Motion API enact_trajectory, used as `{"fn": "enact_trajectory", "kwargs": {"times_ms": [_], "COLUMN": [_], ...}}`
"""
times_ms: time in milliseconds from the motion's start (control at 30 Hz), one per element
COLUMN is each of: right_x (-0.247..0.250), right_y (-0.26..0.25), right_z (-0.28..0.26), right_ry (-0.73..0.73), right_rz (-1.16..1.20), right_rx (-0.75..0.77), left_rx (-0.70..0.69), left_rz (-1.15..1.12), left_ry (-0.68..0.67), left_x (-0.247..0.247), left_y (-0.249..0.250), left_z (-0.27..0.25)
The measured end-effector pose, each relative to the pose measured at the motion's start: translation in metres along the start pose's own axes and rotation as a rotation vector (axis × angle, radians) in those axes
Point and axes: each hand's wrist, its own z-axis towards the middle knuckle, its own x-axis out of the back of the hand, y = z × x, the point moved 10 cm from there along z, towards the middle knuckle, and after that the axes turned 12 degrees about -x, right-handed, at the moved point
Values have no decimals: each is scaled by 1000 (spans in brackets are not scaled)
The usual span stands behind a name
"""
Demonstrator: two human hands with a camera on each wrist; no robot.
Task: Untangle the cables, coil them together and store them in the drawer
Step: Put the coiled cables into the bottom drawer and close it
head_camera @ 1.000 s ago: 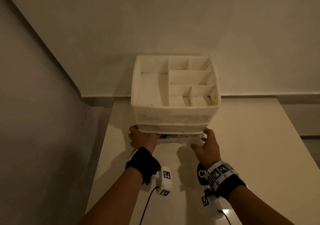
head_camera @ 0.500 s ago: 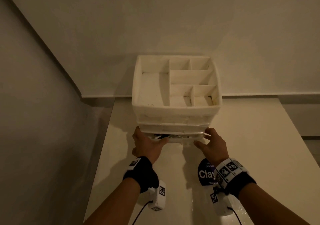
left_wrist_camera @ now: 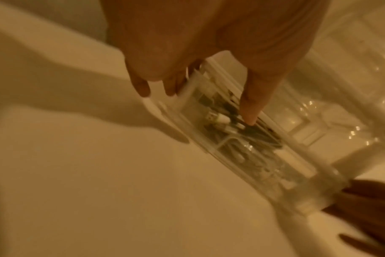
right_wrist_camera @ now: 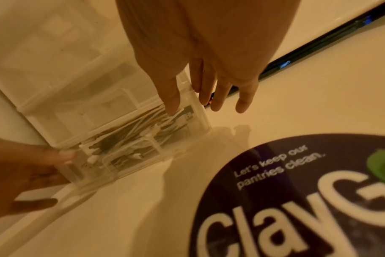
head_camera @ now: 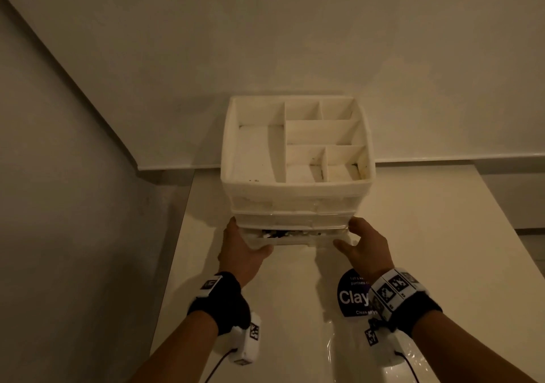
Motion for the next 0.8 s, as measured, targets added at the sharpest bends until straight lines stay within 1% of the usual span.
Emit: {"fn": "enact_trajectory", "kwargs": {"times_ms": [67,133,200,367,500,633,700,800], "right_x": [3,2,0,-1,1,2,2,1], "right_y": [-2,-5,-4,-3,-4,-7,-8,-10], "right_z": [1,2,5,5,5,4,3,0], "right_ry": [-6,-6,6,59,111,122,110,74], "right_rz": [-22,-28,-37,-27,-1,66,72,29], "right_rx": [0,-10,-24,-49,-70,-81,-83,-74], "left_rx": [-55,-91,-97,-108,-113,-82,-73,-61], "left_rz": [99,203,274,355,368,373,363,322], "left_ry": [-49,-60,-41,16,45,53,44,-11], "left_x": [10,20,25,27,28,26,25,22], "left_y": [4,7,9,13,9,3,3,3], "left_z": [3,9,14,20,23,27,26,24]}}
